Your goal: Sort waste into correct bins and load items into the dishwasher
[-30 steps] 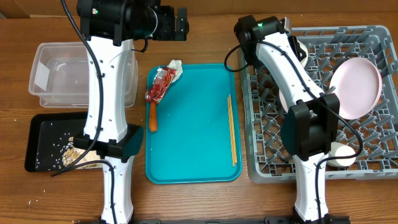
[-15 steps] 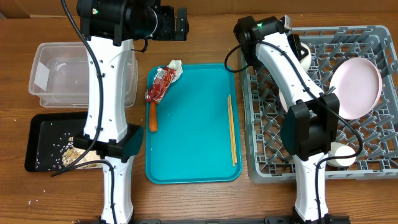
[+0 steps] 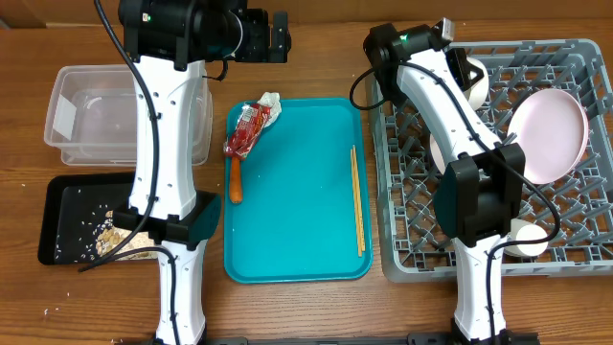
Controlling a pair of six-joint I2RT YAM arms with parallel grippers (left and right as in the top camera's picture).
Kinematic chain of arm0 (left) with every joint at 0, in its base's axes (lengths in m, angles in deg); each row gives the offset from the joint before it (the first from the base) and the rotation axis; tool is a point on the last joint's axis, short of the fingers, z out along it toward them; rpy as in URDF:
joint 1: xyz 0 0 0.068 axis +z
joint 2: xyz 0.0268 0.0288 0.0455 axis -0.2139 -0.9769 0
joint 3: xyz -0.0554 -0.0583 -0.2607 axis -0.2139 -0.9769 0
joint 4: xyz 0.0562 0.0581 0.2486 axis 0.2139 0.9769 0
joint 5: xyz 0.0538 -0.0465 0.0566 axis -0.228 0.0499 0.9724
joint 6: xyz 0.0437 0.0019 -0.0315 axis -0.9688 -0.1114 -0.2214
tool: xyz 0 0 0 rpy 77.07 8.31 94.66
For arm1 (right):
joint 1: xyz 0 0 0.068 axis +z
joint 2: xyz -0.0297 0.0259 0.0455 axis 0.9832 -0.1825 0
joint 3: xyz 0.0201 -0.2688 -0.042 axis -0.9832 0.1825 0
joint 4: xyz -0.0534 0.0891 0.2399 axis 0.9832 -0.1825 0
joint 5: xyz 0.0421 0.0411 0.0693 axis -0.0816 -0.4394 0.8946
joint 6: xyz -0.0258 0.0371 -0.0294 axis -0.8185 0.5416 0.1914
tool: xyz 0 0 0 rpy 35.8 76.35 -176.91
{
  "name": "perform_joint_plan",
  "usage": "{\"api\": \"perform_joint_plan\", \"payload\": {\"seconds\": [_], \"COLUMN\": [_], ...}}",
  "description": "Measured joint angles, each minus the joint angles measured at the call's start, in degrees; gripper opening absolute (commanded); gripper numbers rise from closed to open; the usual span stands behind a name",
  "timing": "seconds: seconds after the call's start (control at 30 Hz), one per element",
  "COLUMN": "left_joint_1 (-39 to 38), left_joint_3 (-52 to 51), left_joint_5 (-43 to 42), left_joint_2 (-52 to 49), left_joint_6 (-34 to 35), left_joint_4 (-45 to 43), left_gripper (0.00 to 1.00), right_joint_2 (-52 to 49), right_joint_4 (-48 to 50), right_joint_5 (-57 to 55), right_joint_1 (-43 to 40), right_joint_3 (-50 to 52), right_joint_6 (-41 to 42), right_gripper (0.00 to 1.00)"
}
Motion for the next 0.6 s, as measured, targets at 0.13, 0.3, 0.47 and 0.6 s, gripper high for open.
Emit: {"api": "perform_joint_plan", "payload": {"seconds": [0.13, 0.3, 0.47, 0.6], "left_joint_1": [0.00, 0.00, 0.00, 0.00], "left_joint_3": [0.00, 0.00, 0.00, 0.00], "left_joint_5": [0.00, 0.00, 0.00, 0.00], "left_joint_2": [0.00, 0.00, 0.00, 0.00], "left_joint_6": [-0.02, -0.02, -0.02, -0.02], "left_joint_4": [0.00, 0.00, 0.00, 0.00], "left_gripper": [1.00, 1.00, 1.00, 1.00], "right_joint_2": [0.00, 0.00, 0.00, 0.00], "right_joint_4": [1.14, 1.79, 2.89, 2.93], "right_joint_5": [1.01, 1.92, 2.10, 0.72], "right_joint_1": [0.02, 0.02, 0.00, -0.02], "right_joint_3": [0.00, 0.00, 0.00, 0.00], "right_joint_6": [0.02, 0.00, 0.00, 0.00], "right_gripper": [0.04, 0.04, 0.04, 0.04]}}
